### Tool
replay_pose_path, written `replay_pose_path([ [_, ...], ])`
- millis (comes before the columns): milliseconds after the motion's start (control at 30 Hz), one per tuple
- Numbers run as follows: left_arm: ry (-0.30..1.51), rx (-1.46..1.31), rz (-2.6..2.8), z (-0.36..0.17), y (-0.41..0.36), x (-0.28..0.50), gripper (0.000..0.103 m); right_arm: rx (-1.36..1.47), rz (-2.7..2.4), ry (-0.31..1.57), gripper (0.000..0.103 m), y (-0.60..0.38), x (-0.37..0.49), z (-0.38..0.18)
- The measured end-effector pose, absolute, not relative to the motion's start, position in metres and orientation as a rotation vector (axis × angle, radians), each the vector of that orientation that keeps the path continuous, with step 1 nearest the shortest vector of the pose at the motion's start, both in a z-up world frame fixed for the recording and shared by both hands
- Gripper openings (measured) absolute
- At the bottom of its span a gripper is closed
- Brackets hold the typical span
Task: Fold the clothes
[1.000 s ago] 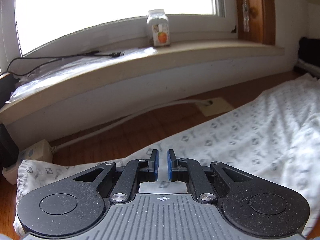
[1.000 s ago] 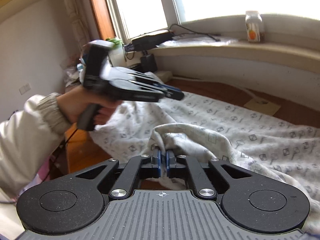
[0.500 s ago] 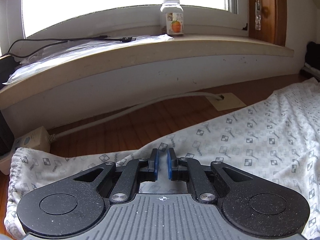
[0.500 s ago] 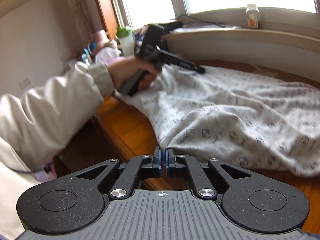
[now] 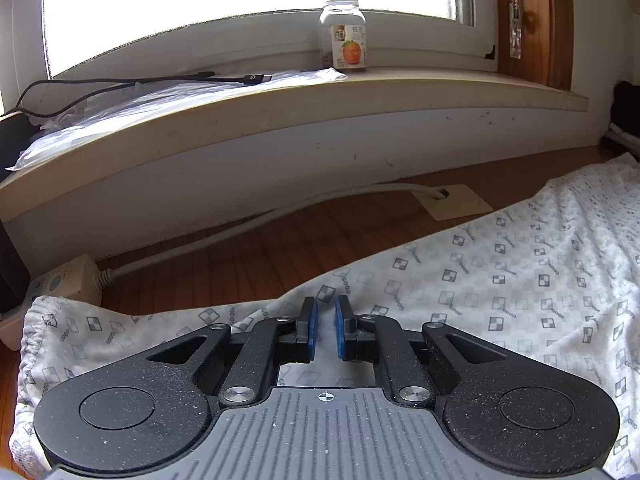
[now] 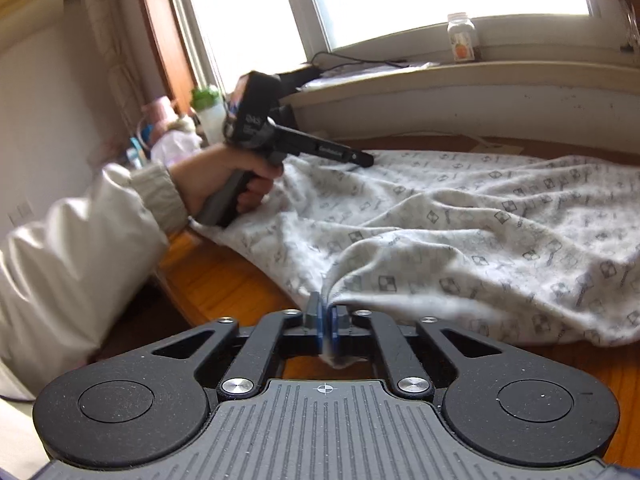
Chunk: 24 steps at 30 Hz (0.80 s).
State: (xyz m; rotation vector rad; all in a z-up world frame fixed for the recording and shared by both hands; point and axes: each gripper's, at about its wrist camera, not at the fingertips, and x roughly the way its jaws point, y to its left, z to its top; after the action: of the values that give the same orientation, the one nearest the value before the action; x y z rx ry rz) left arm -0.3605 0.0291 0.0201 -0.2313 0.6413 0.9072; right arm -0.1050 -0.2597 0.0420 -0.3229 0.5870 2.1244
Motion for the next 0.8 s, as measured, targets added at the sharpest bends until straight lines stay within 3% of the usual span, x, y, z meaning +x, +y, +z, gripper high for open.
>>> replay_pose_path([
  [467,0.634,-0.245,0.904,0.019,0.032,-0.362,0.014,-0.393,2.008,0.513,0.008,-0.298,-0.049,0.048],
  [700,0.637,-0.237,0.916,0.019,0.029,-0.361,0.017,-0.363,1.854,0.508,0.034,-0.294,0.003,0.044],
  [800,0.637,-0.236,0.917,0.018,0.029,-0.361,0.017,-0.328,1.761,0.515,0.036,-0.286,0.032,0.042],
])
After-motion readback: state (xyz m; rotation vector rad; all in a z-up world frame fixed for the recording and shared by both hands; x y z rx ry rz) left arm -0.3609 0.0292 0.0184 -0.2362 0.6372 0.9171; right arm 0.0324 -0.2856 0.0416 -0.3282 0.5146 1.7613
